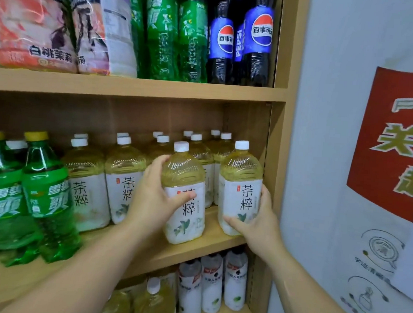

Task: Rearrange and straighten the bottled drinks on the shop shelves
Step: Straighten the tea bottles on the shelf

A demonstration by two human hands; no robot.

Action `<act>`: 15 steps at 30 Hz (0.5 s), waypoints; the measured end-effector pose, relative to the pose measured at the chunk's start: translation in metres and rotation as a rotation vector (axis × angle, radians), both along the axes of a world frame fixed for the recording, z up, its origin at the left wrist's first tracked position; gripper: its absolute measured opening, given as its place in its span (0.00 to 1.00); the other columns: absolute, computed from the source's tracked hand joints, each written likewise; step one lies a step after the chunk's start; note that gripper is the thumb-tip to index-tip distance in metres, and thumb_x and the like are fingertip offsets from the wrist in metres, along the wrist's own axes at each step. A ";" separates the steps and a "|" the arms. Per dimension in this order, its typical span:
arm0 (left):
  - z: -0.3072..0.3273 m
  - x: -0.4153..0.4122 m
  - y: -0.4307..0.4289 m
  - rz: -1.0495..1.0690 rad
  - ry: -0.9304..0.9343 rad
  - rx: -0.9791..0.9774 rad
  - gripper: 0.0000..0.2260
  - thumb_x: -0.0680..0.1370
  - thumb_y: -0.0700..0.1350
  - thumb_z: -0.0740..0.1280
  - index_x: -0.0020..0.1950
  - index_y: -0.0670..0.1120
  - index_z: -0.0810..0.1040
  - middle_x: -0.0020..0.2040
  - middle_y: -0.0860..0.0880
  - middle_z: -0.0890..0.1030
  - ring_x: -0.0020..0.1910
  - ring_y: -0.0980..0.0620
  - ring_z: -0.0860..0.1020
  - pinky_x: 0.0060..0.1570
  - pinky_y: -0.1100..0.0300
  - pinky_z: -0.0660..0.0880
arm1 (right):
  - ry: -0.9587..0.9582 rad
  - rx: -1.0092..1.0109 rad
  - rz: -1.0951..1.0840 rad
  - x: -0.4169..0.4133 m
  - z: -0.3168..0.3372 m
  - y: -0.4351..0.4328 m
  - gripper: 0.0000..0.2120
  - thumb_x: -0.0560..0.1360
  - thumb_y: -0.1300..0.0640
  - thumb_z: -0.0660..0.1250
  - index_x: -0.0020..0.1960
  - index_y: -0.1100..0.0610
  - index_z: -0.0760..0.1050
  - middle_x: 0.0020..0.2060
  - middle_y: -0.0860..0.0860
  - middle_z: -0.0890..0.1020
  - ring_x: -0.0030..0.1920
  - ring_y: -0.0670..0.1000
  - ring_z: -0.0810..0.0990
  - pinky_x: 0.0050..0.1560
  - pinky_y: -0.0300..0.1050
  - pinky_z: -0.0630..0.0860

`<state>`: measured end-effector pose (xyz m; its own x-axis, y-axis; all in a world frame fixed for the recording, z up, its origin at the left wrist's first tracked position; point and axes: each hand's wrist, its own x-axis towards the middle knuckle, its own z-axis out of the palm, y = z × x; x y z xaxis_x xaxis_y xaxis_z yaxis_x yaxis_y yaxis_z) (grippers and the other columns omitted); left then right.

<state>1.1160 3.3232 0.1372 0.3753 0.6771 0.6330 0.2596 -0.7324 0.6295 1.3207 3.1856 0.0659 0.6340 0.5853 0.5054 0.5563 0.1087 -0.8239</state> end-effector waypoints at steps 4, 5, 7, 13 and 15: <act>-0.015 -0.001 -0.002 0.004 0.020 0.031 0.47 0.69 0.60 0.78 0.80 0.62 0.54 0.76 0.57 0.66 0.73 0.56 0.66 0.70 0.52 0.67 | -0.025 -0.014 -0.106 -0.008 -0.012 0.004 0.54 0.68 0.46 0.81 0.82 0.41 0.49 0.73 0.45 0.66 0.68 0.38 0.65 0.69 0.39 0.65; -0.023 -0.005 -0.003 -0.006 0.021 0.022 0.48 0.70 0.59 0.78 0.81 0.64 0.51 0.77 0.59 0.63 0.75 0.57 0.63 0.72 0.51 0.66 | -0.038 -0.018 -0.145 -0.014 -0.017 0.005 0.54 0.71 0.46 0.79 0.82 0.41 0.45 0.76 0.46 0.61 0.69 0.36 0.60 0.70 0.38 0.62; -0.042 -0.016 -0.006 -0.026 0.021 -0.014 0.49 0.71 0.56 0.78 0.80 0.68 0.48 0.78 0.63 0.60 0.76 0.59 0.60 0.74 0.43 0.67 | -0.183 0.011 -0.233 -0.023 -0.029 0.008 0.50 0.75 0.47 0.75 0.81 0.36 0.42 0.80 0.46 0.53 0.74 0.38 0.54 0.73 0.40 0.57; -0.057 -0.019 -0.003 -0.093 -0.003 -0.100 0.48 0.72 0.43 0.79 0.79 0.70 0.53 0.73 0.64 0.71 0.72 0.62 0.69 0.70 0.45 0.72 | -0.412 0.069 -0.373 -0.019 -0.048 0.016 0.38 0.76 0.53 0.74 0.80 0.41 0.59 0.82 0.54 0.54 0.80 0.53 0.54 0.75 0.52 0.59; -0.055 -0.011 -0.002 -0.103 -0.003 -0.097 0.48 0.71 0.44 0.79 0.80 0.67 0.54 0.72 0.62 0.71 0.72 0.61 0.69 0.72 0.48 0.70 | -0.426 0.054 -0.395 -0.019 -0.046 0.019 0.38 0.77 0.52 0.74 0.80 0.41 0.59 0.81 0.56 0.55 0.79 0.56 0.57 0.74 0.54 0.61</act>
